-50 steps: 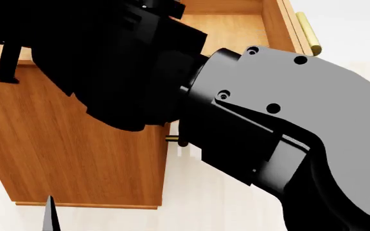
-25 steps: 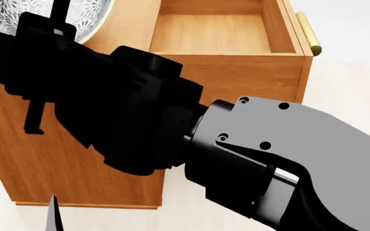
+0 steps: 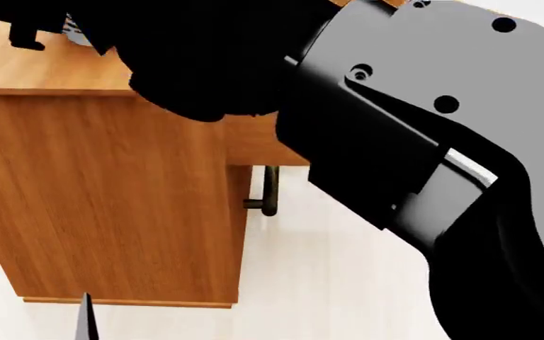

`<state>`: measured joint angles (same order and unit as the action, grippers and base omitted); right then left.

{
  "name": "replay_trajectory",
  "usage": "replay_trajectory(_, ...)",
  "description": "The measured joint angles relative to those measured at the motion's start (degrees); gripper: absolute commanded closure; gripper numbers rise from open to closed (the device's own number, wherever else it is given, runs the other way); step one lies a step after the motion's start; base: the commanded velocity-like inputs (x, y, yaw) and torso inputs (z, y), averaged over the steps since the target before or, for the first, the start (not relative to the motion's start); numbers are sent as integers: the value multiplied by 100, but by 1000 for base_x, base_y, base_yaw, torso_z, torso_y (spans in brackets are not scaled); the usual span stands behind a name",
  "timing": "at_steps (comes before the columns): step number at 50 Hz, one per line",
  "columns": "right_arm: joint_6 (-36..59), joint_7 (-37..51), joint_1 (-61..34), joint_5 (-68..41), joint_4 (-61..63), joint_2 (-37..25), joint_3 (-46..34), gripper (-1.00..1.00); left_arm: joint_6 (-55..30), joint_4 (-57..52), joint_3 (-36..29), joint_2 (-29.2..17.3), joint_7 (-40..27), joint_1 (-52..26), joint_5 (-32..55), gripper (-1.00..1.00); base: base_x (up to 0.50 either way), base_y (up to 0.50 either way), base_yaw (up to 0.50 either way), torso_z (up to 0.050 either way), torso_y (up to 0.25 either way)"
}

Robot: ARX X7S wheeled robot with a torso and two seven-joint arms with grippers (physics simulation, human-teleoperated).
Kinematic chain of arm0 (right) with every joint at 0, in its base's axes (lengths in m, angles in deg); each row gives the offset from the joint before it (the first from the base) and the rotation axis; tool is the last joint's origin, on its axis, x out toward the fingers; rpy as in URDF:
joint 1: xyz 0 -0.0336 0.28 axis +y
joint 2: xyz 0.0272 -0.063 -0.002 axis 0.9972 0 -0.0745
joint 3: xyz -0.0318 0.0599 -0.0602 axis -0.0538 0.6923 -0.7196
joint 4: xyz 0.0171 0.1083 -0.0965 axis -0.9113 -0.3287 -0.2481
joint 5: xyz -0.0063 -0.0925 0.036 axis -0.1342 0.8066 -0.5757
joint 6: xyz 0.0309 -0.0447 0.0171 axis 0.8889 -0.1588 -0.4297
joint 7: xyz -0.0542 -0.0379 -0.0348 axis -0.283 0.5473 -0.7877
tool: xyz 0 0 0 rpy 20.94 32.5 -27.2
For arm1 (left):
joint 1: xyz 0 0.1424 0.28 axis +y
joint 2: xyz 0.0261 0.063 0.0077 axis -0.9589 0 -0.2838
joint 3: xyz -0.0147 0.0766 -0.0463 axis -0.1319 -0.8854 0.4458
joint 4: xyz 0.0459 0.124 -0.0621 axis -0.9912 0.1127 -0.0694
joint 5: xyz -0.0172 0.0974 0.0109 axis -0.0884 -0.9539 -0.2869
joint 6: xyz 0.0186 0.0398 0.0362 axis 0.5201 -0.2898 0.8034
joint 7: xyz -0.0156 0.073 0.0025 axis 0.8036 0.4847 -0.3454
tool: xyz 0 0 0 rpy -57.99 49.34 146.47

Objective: Put the bowl on top of the cabinet.

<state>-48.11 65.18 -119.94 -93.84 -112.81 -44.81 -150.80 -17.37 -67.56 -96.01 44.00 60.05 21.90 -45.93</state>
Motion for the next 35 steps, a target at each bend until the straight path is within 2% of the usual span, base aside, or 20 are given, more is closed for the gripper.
replay_trajectory(8,-131,-424,-740,-233,-289,12,-15,-100,8,7,-26,-9,-5,7,11,-100,0,0,0,0,0)
replay_trajectory(18,-253,-699,-1163,-367,-448,20,-57,-100,28,39,-52,-13,-12,8,31,-100,0,0,0,0,0)
replay_trajectory(20,-383,-881,-1282,-168,-691,-31,168,-100,32,62,-47,-13,-16,-4,41,-100,0,0,0,0,0)
replay_trajectory(24,-412,-1228,-1493,1039,-1436,-170,1399,-100,37,117,-47,-11,-24,-28,43,-100,0,0,0,0,0)
replay_trajectory(31,-449,-1587,-1735,3899,-2296,-479,4473,-100,34,199,-68,-6,-37,-59,16,-100,0,0,0,0,0)
replay_trajectory(35,-544,-1625,-1813,5039,-2710,-733,5608,-100,34,240,-85,-5,-41,-69,5,-100,0,0,0,0,0)
